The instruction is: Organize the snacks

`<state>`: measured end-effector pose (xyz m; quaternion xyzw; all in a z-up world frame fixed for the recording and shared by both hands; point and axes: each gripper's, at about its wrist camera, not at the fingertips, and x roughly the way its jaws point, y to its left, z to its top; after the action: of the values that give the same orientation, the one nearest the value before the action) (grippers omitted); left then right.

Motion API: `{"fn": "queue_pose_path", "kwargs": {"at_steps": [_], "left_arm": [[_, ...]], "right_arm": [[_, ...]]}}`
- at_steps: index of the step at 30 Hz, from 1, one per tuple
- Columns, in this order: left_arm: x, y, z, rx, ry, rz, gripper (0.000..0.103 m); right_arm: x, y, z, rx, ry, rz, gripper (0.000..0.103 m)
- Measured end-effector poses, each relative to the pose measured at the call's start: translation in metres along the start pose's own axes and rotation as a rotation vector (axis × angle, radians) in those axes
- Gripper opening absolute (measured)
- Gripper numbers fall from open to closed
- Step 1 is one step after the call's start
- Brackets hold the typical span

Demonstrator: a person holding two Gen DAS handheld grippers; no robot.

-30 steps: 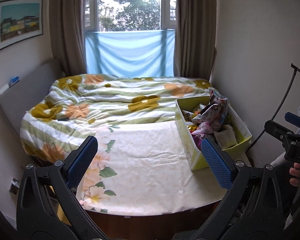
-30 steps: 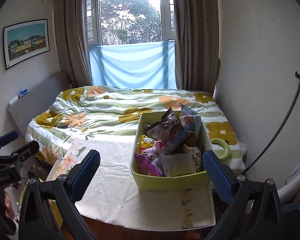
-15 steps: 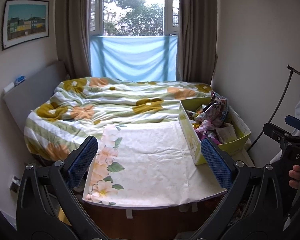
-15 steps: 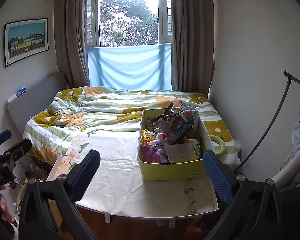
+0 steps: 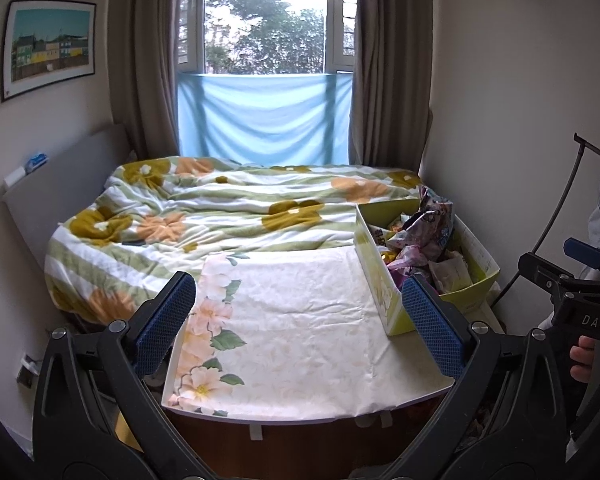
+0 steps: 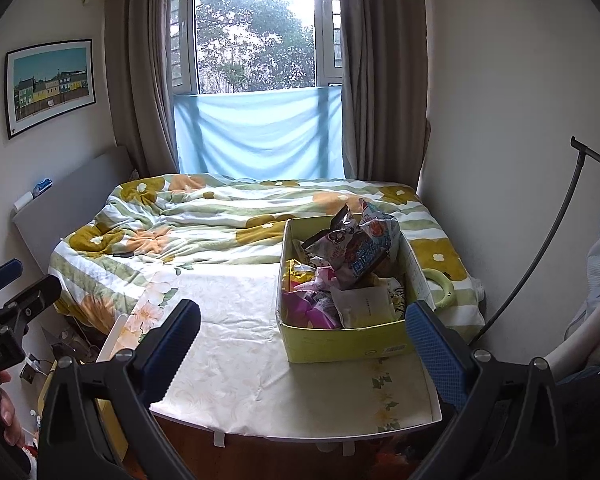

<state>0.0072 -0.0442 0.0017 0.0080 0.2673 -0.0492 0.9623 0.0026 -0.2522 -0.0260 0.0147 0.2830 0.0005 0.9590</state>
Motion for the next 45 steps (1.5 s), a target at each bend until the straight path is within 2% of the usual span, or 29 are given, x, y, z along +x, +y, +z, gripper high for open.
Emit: {"fn": "queue_pose_path", "kwargs": {"at_steps": [45], "left_arm": [[0.013, 0.004, 0.007, 0.003, 0.008, 0.001, 0.102]], "right_arm": [[0.011, -0.003, 0.000, 0.009, 0.019, 0.000, 0.102]]}}
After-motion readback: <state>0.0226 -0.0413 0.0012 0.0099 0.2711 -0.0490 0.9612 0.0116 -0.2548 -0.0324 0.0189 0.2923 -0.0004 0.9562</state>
